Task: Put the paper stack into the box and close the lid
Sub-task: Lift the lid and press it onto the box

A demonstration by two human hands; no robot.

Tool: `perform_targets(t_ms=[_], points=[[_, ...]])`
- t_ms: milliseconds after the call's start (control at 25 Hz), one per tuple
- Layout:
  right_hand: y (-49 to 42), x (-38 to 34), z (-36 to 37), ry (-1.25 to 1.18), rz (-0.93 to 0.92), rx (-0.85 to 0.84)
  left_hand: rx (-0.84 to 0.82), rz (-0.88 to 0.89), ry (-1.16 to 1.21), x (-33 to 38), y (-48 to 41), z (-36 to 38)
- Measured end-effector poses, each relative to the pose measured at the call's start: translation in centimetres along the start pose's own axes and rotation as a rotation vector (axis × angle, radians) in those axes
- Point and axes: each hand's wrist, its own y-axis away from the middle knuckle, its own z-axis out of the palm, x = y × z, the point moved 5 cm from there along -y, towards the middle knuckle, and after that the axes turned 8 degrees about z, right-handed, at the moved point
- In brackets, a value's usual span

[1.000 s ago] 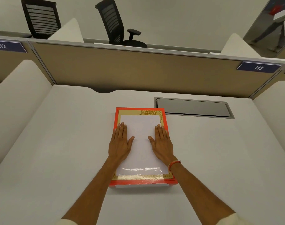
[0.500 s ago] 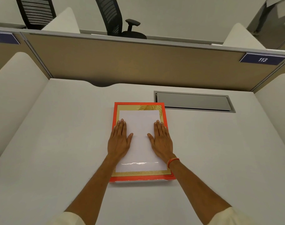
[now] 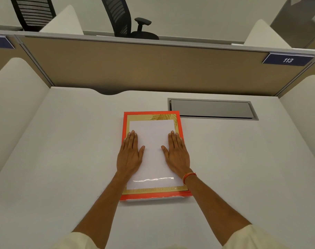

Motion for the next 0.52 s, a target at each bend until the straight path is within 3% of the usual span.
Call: perform_targets(t_ms=[520], points=[[0.3,4.2,-4.2,-0.091,0.005,0.041,0.06,0.014,0.017,5.2,-1.6,-1.4]])
